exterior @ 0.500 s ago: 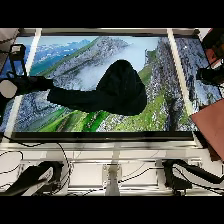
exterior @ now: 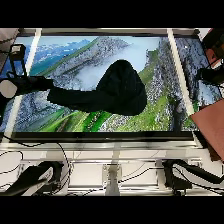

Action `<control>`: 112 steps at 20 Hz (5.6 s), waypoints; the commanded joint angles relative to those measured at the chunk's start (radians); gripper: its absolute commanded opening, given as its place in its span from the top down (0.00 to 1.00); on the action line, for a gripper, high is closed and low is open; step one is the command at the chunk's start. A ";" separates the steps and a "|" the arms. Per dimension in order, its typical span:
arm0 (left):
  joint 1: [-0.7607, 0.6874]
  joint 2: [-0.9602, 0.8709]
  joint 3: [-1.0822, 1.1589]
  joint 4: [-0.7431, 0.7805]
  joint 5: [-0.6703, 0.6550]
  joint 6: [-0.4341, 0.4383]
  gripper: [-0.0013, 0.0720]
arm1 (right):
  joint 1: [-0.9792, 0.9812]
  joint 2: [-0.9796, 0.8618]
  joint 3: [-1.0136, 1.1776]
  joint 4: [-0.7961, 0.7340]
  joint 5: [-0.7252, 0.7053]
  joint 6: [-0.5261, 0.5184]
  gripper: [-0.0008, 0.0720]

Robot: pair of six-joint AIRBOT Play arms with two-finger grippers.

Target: Fold the clothes and pants, and hang the long-sleeved shirts on hangers.

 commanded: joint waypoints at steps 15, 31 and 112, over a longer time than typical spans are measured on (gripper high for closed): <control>0.023 -0.163 -0.155 0.037 0.010 -0.044 0.71 | 0.000 -0.002 -0.001 0.121 -0.280 0.003 0.93; 0.225 -0.358 -0.341 -0.606 0.172 0.200 0.18 | 0.000 -0.088 -0.008 0.186 -0.284 -0.152 0.84; 0.428 0.096 -0.135 -0.433 0.338 0.135 0.94 | 0.063 0.163 0.023 0.330 -0.281 -0.199 0.94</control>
